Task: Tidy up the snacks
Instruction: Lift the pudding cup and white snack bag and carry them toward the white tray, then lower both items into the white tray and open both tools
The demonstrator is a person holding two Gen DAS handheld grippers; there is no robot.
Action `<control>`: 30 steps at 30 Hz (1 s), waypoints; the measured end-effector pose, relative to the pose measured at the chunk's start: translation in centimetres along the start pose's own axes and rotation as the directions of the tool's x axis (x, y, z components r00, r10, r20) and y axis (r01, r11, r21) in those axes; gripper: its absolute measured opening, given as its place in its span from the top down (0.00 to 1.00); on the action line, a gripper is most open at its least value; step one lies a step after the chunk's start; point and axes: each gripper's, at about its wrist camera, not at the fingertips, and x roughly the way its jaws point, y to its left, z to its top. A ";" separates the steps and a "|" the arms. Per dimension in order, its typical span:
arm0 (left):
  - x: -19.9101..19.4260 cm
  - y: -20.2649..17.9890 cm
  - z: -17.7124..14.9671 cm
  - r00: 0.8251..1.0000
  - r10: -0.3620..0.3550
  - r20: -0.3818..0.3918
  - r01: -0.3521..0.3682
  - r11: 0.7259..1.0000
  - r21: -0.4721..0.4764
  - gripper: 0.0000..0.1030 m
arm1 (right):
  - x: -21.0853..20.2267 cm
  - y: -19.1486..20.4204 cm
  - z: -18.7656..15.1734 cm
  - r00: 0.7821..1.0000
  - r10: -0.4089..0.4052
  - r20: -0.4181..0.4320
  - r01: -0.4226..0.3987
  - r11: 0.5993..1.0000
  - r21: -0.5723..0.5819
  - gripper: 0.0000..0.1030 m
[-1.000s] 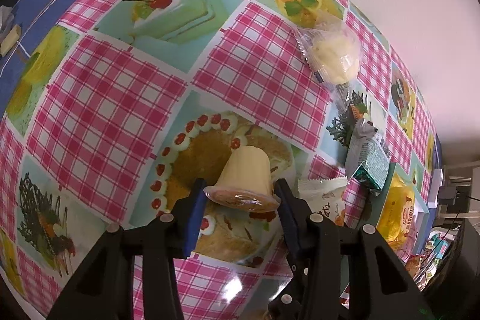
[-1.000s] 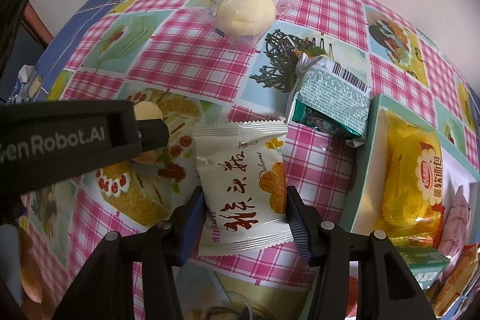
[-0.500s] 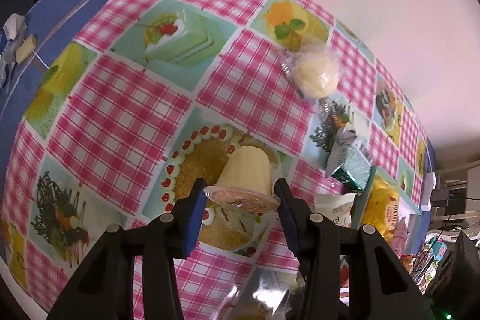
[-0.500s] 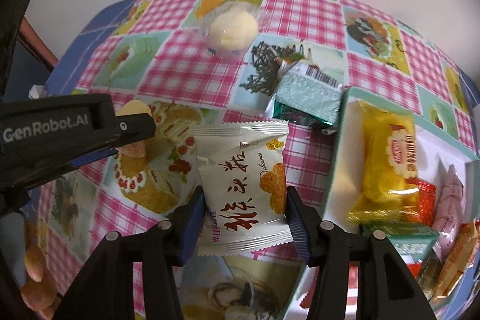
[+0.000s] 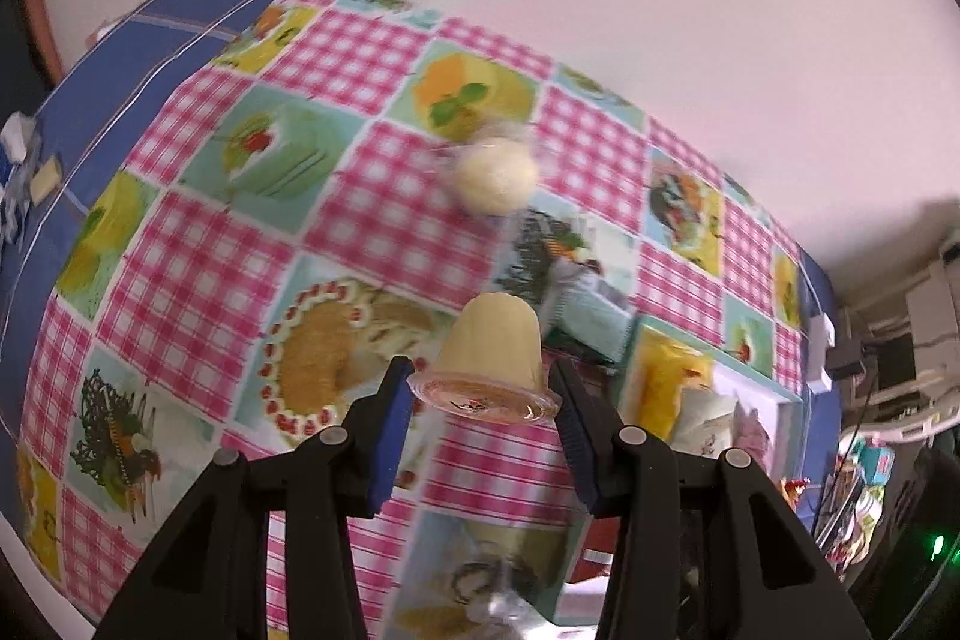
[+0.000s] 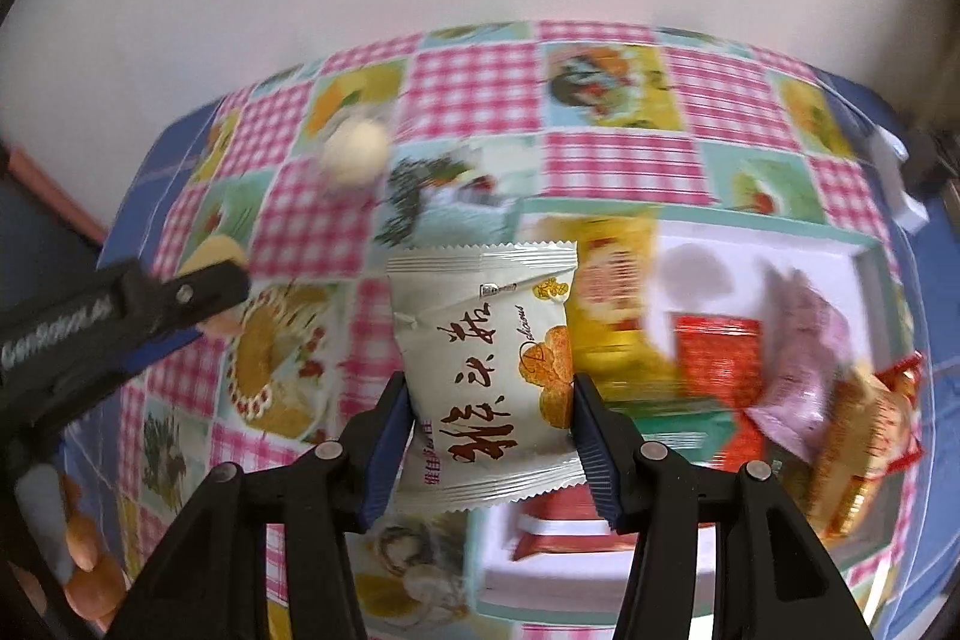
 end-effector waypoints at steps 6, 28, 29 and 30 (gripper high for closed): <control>1.0 -5.0 -1.2 0.999 -0.039 -0.018 0.041 0.993 0.109 0.54 | -0.5 -6.1 0.7 0.996 -0.087 0.018 0.084 0.986 0.146 0.47; 7.2 -18.0 -5.7 0.992 -0.056 -0.110 0.095 0.918 0.386 0.54 | -0.7 -19.8 1.5 0.969 -0.240 0.048 0.194 0.873 0.448 0.46; 7.4 -18.2 -5.7 0.992 -0.054 -0.110 0.093 0.916 0.391 0.54 | -0.4 -20.0 1.5 0.970 -0.240 0.043 0.196 0.871 0.451 0.46; 7.6 -18.4 -5.7 0.992 -0.053 -0.111 0.093 0.915 0.393 0.54 | -0.3 -20.1 1.5 0.970 -0.240 0.040 0.197 0.871 0.450 0.46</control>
